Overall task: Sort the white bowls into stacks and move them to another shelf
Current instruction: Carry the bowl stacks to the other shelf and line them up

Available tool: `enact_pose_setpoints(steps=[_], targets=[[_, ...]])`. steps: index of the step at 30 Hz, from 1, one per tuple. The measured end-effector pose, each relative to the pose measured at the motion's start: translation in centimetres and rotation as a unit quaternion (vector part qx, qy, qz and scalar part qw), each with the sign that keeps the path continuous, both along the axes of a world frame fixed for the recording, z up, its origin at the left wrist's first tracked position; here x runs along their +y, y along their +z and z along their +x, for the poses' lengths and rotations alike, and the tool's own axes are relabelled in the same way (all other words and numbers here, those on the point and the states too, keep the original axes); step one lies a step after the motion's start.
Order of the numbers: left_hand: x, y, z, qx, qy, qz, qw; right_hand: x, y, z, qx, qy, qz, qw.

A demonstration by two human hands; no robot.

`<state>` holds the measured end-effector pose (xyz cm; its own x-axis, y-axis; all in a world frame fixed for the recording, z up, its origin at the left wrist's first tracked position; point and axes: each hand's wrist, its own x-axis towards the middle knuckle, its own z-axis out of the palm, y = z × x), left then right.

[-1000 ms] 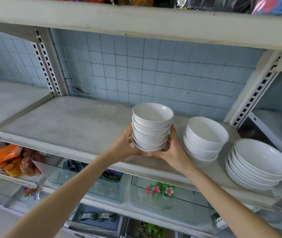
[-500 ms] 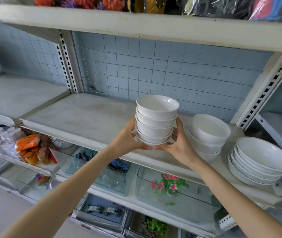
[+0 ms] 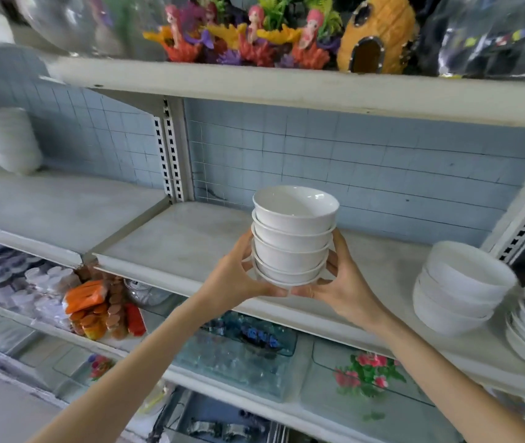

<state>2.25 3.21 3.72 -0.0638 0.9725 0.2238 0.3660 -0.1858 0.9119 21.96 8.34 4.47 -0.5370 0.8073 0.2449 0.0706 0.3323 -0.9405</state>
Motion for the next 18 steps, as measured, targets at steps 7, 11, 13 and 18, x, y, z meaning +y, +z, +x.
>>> enact_pose_setpoints(steps=[7,11,13,18], targets=[[-2.8,1.3,-9.9,0.02,-0.004,0.004,1.0,-2.6,0.4,-10.0,0.007,-0.012,0.01,1.0],[-4.5,1.7,-15.2,0.028,0.014,0.006,1.0,-3.6,0.5,-15.3,0.014,0.004,0.008,1.0],[-5.1,1.9,-17.5,0.023,0.024,0.003,0.999,-3.9,0.6,-17.7,0.02,0.017,0.003,1.0],[-5.3,1.9,-22.8,0.032,0.052,0.0,0.998,-3.3,1.0,-23.2,0.009,0.049,0.004,0.999]])
